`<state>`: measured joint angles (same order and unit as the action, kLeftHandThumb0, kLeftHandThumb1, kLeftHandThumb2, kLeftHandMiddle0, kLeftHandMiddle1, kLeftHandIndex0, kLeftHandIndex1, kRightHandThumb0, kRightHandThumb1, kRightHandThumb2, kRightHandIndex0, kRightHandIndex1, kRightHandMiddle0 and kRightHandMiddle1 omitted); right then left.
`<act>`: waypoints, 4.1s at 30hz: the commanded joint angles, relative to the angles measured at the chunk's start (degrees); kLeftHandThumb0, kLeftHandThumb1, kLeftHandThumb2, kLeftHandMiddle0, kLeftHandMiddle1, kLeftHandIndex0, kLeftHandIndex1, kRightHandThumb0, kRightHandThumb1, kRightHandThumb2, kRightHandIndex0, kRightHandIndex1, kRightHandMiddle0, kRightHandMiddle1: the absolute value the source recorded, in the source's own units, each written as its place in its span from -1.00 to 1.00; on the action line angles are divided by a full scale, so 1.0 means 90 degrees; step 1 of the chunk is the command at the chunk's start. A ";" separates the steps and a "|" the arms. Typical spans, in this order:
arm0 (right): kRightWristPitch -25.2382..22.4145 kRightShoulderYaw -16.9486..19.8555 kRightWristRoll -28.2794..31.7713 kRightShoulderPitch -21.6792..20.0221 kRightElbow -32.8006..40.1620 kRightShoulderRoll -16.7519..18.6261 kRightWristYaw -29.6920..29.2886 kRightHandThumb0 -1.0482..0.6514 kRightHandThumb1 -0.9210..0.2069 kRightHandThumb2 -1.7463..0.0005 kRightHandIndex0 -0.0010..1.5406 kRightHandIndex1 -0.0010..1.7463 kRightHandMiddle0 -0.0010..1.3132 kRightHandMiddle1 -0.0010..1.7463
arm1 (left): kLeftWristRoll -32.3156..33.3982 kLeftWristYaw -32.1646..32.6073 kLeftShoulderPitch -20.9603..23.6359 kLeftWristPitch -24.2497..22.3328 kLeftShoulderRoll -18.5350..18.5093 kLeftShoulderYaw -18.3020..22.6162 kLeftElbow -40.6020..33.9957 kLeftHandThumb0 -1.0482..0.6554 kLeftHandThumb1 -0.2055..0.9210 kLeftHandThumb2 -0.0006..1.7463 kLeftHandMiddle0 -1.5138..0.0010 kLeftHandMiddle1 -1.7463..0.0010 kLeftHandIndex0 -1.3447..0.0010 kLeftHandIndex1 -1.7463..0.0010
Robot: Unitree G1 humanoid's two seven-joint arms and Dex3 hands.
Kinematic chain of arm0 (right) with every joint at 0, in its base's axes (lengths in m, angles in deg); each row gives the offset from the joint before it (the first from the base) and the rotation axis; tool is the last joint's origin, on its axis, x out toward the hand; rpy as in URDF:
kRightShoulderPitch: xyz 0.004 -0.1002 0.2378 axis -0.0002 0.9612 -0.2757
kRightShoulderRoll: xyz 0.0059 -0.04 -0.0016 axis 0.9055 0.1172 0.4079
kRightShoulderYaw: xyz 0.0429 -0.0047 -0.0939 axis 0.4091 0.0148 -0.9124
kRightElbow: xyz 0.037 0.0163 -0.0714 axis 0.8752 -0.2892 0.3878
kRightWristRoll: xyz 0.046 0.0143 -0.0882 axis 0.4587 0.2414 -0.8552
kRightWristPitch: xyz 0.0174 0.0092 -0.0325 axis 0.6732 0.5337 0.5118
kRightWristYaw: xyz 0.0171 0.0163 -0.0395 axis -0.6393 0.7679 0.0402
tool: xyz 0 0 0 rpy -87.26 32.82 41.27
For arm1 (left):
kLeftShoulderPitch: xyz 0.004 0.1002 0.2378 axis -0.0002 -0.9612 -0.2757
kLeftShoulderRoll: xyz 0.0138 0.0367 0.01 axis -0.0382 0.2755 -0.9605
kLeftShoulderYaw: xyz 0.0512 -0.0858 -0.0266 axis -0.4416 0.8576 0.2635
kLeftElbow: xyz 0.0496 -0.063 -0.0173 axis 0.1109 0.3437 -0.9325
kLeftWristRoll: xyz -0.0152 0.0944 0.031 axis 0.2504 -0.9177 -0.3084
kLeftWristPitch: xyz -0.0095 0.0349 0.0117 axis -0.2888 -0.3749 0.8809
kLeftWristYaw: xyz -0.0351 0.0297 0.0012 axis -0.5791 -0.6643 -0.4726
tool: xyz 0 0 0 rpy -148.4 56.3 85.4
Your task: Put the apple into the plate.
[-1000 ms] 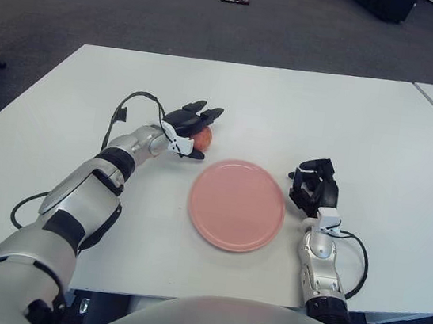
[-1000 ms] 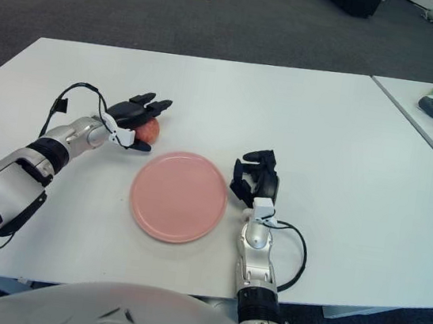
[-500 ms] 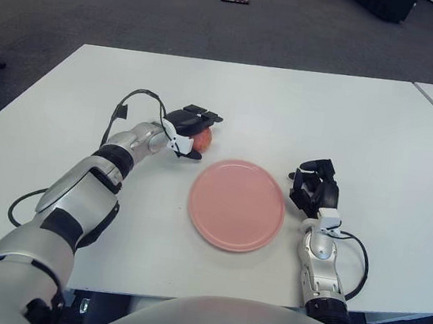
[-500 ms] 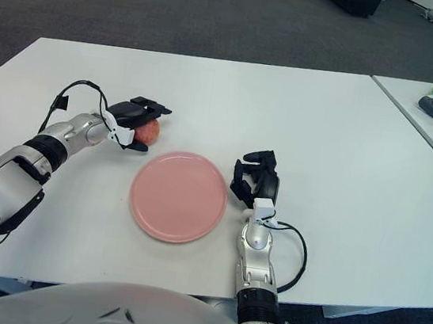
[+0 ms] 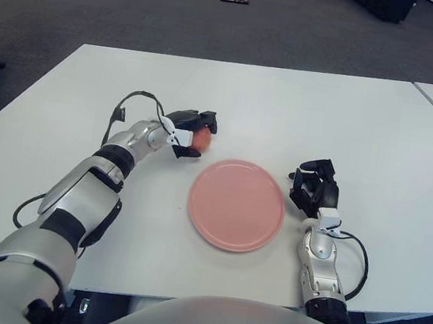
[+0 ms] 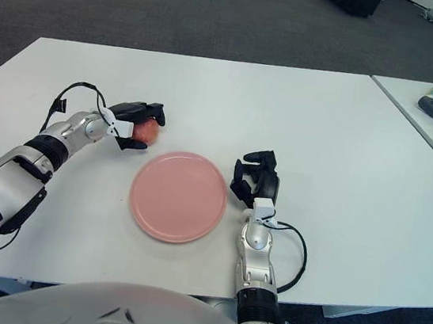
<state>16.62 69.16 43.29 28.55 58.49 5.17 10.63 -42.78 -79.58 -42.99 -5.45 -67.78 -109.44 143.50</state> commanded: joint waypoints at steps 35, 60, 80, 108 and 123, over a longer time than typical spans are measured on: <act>-0.0036 0.0082 0.0035 0.0023 -0.0119 -0.0023 -0.0046 -0.20 -0.70 0.13 -0.27 0.44 -0.56 1.00 | -0.0311 0.1185 -0.0317 0.0017 0.0159 0.0036 0.0193 0.22 -0.46 0.76 -0.06 -0.88 0.17 -1.00; 0.0081 0.0097 0.0061 -0.0012 -0.0229 -0.0063 0.0004 -0.20 -0.65 0.08 -0.27 0.45 -0.53 1.00 | 0.0294 0.0744 -0.0492 0.0274 0.0107 0.0514 -0.0218 0.23 -0.54 0.82 -0.14 -0.86 0.15 -1.00; 0.0092 0.0111 0.0008 -0.0109 -0.0371 -0.0075 -0.0043 -0.21 -0.64 0.08 -0.25 0.45 -0.52 1.00 | 0.1036 -0.0456 -0.0914 0.0185 -0.0168 0.1136 -0.2170 0.23 -0.60 0.86 -0.17 -0.86 0.11 -1.00; 0.0100 0.0114 0.0073 -0.0109 -0.0339 -0.0019 -0.0035 -0.20 -0.67 0.10 -0.26 0.44 -0.54 1.00 | 0.2017 -0.2066 -0.1899 -0.0237 -0.0365 0.1434 -0.5410 0.23 -0.70 0.92 -0.21 -0.86 0.04 -1.00; 0.0068 0.0099 -0.0008 -0.0087 -0.0296 -0.0016 -0.0100 -0.20 -0.68 0.11 -0.27 0.43 -0.54 1.00 | 0.2924 -0.3185 -0.2185 0.0365 -0.0321 0.1089 -0.5962 0.23 -0.70 0.92 -0.21 -0.86 0.04 -1.00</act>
<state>18.27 69.87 43.21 26.85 56.21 5.01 10.03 -18.86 -105.72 -62.65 -2.65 -70.01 -99.18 91.87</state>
